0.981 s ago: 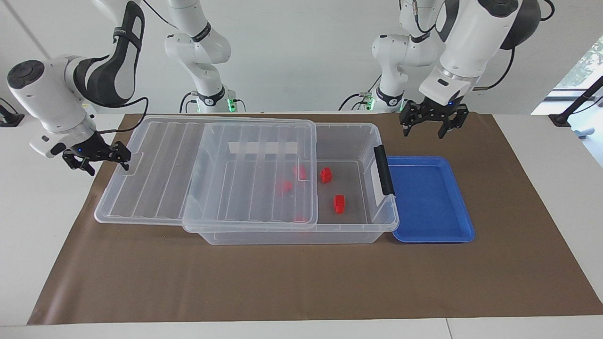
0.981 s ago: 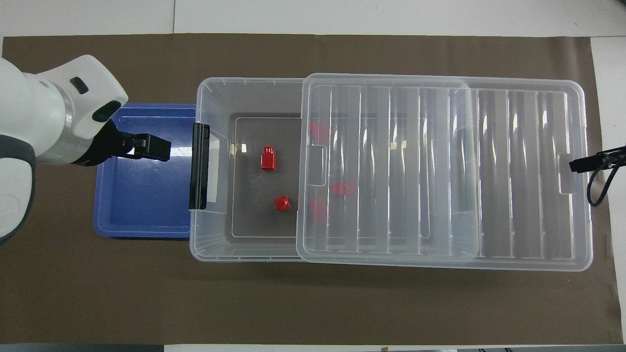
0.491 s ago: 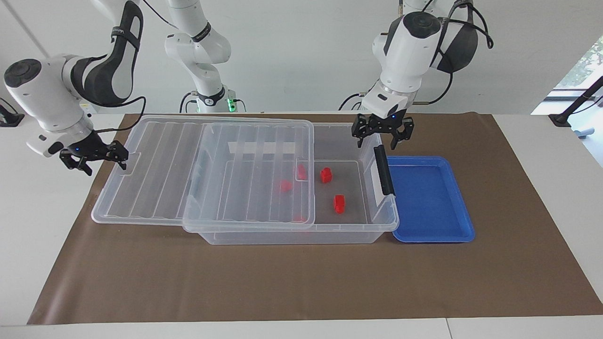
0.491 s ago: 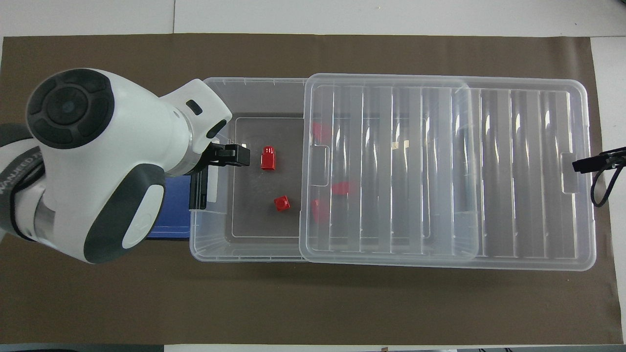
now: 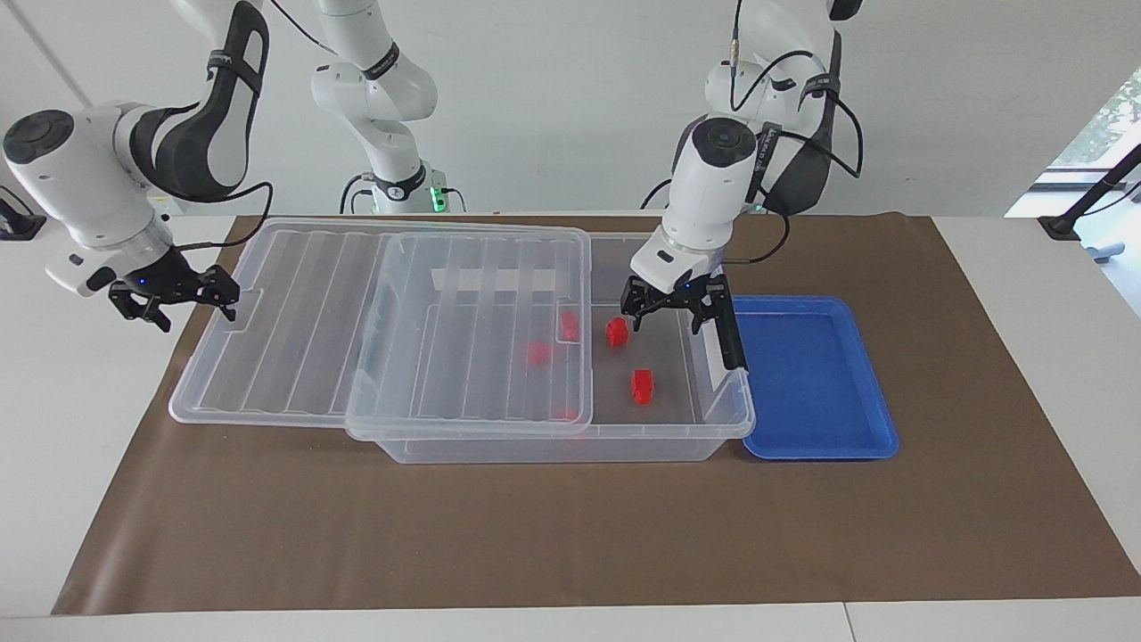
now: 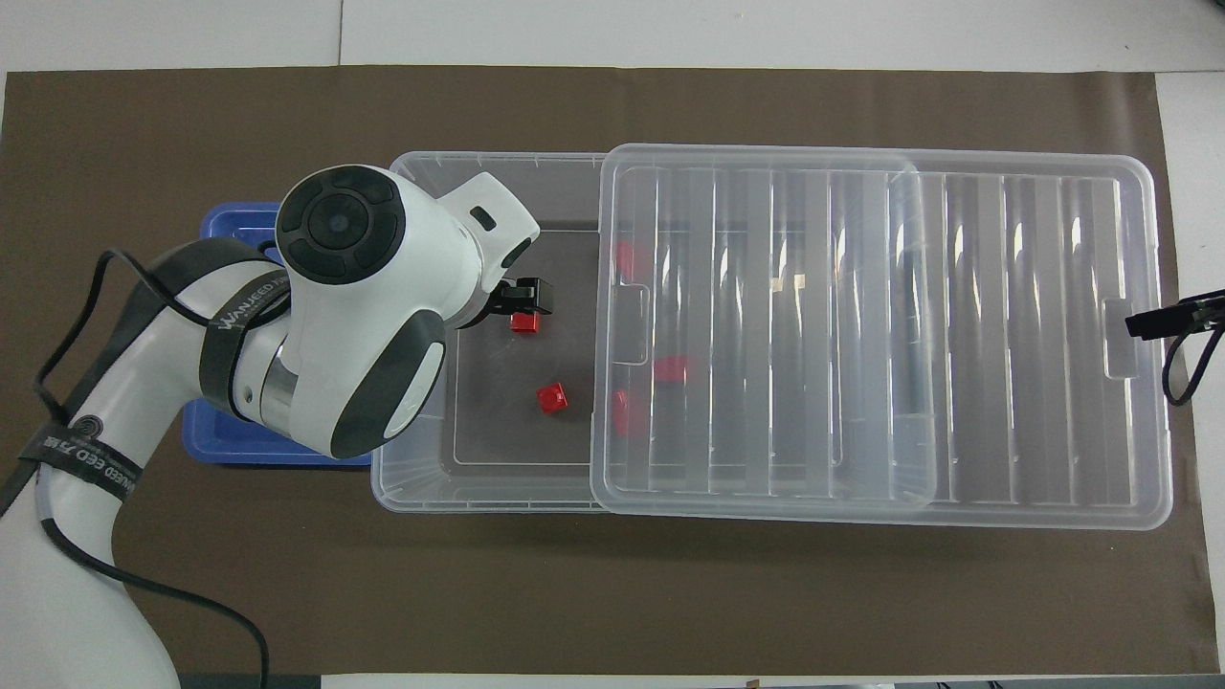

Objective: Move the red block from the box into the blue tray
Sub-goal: 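Reach the left gripper into the opened box toward a red block, then grasp the red block with the left gripper and lift it, then carry the red block over the blue tray with the left gripper, then open the left gripper to drop the red block into the tray, then slide the clear lid back shut with the right gripper while the left gripper withdraws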

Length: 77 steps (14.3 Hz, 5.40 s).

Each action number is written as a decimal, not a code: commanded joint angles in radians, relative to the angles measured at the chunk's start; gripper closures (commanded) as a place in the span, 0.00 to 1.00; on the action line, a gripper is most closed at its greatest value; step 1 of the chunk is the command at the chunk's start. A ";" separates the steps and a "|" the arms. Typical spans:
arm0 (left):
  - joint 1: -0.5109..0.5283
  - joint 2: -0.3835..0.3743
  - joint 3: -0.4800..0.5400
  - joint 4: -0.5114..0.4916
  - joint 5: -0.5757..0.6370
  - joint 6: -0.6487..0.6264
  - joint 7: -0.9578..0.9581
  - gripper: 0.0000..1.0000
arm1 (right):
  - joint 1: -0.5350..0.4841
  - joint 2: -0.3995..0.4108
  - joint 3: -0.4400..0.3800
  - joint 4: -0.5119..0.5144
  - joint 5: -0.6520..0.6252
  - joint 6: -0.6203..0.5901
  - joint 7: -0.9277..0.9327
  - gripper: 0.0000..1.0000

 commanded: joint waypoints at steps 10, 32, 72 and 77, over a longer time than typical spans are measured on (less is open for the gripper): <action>-0.034 0.146 0.013 -0.142 -0.004 0.315 -0.025 0.00 | -0.014 -0.003 -0.002 0.024 0.012 -0.001 -0.060 0.00; 0.060 -0.179 0.029 -0.084 -0.004 -0.098 -0.056 1.00 | 0.000 -0.012 0.076 0.218 -0.001 -0.268 0.177 1.00; 0.405 -0.155 0.027 0.094 -0.002 -0.309 0.403 0.00 | 0.000 -0.017 0.197 0.037 -0.016 -0.078 0.426 1.00; 0.460 -0.152 0.032 0.192 -0.004 -0.418 0.459 0.00 | 0.002 -0.020 0.251 0.032 -0.016 -0.078 0.519 1.00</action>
